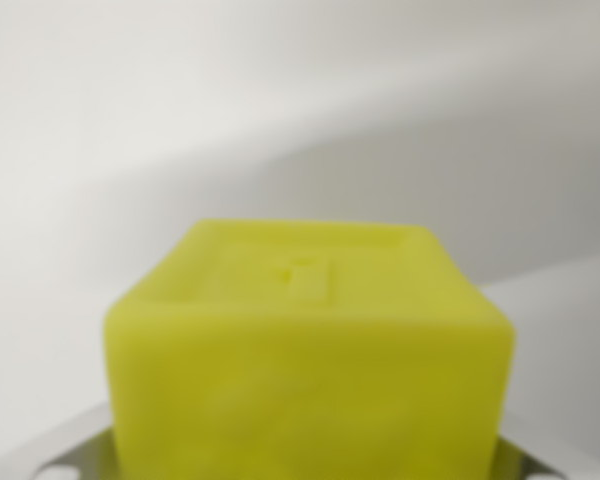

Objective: Pick yellow cube

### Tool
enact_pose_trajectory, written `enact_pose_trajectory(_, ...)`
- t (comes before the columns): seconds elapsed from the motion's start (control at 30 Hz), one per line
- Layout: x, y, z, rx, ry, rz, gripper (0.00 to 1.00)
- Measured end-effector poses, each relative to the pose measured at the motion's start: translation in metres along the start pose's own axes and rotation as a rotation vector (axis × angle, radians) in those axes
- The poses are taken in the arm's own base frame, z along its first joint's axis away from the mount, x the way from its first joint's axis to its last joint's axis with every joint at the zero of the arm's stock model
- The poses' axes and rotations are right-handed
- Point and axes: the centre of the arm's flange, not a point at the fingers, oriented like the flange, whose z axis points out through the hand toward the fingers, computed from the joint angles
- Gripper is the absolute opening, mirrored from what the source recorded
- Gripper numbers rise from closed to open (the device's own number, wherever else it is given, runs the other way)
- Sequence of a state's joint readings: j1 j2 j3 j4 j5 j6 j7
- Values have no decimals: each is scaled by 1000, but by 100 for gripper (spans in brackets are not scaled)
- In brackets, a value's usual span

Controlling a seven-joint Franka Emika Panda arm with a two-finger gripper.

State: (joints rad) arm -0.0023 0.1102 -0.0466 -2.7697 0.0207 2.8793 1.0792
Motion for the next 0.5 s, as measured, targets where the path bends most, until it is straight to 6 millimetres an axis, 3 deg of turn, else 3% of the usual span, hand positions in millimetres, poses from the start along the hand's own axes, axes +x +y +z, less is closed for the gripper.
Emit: enact_pose_trajectory(0.5,0,0,-38,0,0,0,0)
